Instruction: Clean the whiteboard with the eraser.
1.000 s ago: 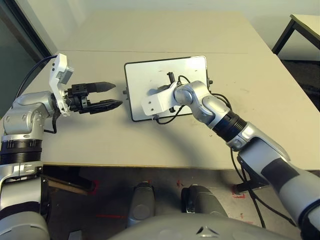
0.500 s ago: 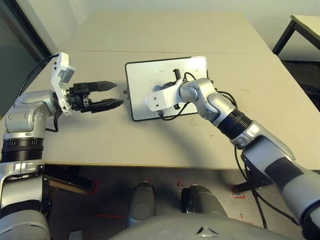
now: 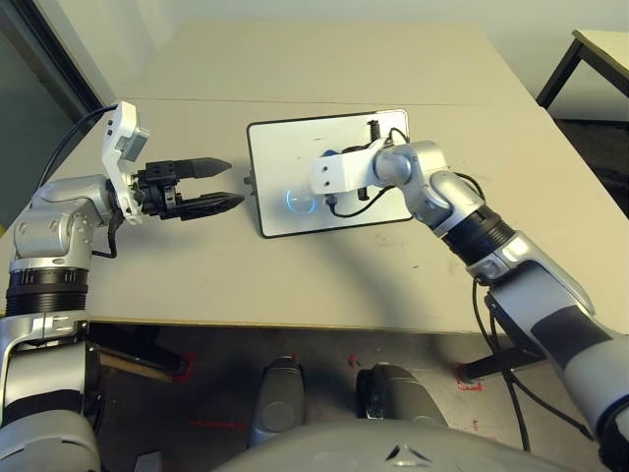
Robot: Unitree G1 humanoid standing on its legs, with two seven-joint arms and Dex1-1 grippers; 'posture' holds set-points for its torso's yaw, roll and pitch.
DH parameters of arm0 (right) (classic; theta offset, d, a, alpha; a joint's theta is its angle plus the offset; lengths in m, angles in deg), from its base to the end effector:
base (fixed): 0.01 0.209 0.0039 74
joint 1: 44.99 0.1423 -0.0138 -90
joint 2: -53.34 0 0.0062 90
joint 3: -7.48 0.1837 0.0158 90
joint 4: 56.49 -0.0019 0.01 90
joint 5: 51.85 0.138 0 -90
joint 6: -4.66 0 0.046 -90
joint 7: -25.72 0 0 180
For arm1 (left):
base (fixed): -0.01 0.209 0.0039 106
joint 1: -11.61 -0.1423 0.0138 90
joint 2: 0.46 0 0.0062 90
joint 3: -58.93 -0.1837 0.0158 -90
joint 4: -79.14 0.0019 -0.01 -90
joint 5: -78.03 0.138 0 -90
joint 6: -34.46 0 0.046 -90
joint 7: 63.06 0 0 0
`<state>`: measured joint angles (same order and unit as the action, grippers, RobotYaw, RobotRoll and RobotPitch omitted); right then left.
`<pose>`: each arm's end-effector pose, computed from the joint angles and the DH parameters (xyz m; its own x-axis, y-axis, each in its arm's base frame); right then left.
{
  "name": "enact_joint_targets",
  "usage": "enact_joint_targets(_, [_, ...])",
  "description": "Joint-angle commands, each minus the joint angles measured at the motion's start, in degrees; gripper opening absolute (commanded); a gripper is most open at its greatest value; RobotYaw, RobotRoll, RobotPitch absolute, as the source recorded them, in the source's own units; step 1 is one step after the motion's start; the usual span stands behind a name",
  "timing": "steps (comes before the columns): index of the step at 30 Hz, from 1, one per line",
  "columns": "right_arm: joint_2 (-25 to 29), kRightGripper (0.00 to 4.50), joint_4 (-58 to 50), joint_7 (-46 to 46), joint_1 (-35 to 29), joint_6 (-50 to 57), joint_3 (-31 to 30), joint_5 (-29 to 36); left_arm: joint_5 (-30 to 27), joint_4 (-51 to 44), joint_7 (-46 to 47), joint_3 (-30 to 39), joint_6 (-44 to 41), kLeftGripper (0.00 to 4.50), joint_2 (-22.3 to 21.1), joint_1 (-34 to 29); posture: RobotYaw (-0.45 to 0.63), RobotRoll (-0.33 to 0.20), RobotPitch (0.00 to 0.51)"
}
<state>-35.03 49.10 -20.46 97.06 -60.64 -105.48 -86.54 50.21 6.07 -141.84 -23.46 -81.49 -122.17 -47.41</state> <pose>0.3246 -0.1014 0.2057 0.7798 0.4322 -0.4529 -0.5760 0.2119 -0.7895 0.2731 0.3157 0.1943 0.4351 -0.8769 -0.2044 0.8957 0.4447 -0.0009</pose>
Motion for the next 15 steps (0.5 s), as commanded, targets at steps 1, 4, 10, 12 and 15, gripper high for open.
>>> enact_joint_targets(1, [0.6, 0.37, -8.9, -3.7, -2.1, 13.8, 8.7, 6.6, 0.6, 0.7, -0.6, -1.0, 0.6, 4.50, 0.1, 0.7, 0.24, 0.000, 0.036])
enact_joint_targets(4, [2.4, 0.37, -14.0, -4.6, -2.2, 27.7, 16.5, 11.2, 0.7, 1.0, -0.7, -1.1, 0.8, 4.50, 0.2, 0.8, 0.23, 0.000, 0.036])
enact_joint_targets(10, [5.6, 0.37, -13.7, 0.8, -3.6, 47.9, 28.3, 17.9, 0.9, 1.8, -0.9, -1.5, 1.4, 4.50, 0.5, 1.4, 0.22, 0.000, 0.036])
enact_joint_targets(12, [4.8, 0.37, -12.7, 3.3, -4.8, 51.7, 31.6, 20.0, 1.1, 2.2, -1.1, -1.6, 1.7, 4.50, 0.6, 1.5, 0.22, 0.000, 0.036])
enact_joint_targets(15, [3.1, 0.37, -9.4, 8.2, -6.8, 53.9, 35.7, 22.5, 1.1, 2.4, -1.1, -1.7, 1.8, 4.50, 0.6, 1.7, 0.22, 0.000, 0.036])
